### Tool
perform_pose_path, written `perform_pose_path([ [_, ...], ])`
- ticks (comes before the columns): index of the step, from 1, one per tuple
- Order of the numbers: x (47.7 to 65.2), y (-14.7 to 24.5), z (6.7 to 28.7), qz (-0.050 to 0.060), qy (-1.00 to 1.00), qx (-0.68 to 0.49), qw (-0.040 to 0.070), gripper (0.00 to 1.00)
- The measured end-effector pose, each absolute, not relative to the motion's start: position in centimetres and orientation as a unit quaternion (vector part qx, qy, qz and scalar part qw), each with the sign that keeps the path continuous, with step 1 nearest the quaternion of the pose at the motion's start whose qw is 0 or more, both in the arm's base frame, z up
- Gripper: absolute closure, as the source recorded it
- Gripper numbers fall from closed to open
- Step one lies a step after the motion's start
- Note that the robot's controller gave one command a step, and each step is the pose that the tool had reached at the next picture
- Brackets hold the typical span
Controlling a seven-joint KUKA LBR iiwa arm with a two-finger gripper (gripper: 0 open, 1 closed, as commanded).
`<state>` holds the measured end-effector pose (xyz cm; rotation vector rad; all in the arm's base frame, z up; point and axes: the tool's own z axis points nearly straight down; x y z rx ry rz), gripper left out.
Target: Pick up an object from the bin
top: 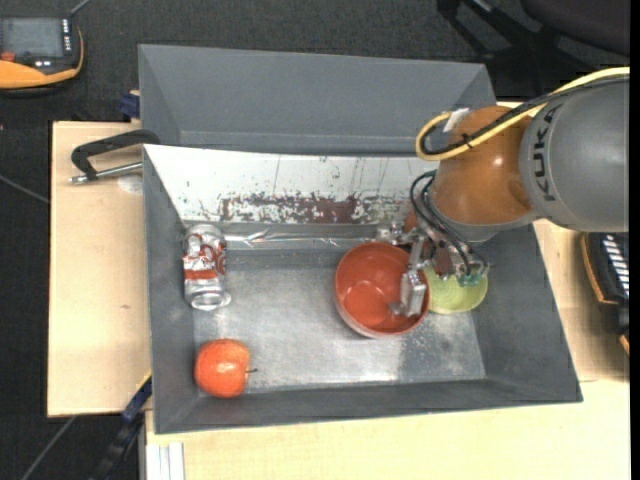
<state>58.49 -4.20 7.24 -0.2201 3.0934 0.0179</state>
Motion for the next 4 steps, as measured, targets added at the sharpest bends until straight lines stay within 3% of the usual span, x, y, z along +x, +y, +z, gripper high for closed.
perform_pose_path([
  [1, 55.5, -6.9, 7.1, 0.005, 0.991, -0.135, 0.021, 0.0],
  [2, 55.6, -6.8, 7.2, 0.006, 0.99, -0.136, 0.022, 1.0],
  [3, 59.1, -5.2, 17.8, 0.006, 0.991, -0.134, 0.028, 1.0],
  [4, 56.8, 0.4, 28.5, 0.006, 0.99, -0.135, 0.036, 1.0],
])
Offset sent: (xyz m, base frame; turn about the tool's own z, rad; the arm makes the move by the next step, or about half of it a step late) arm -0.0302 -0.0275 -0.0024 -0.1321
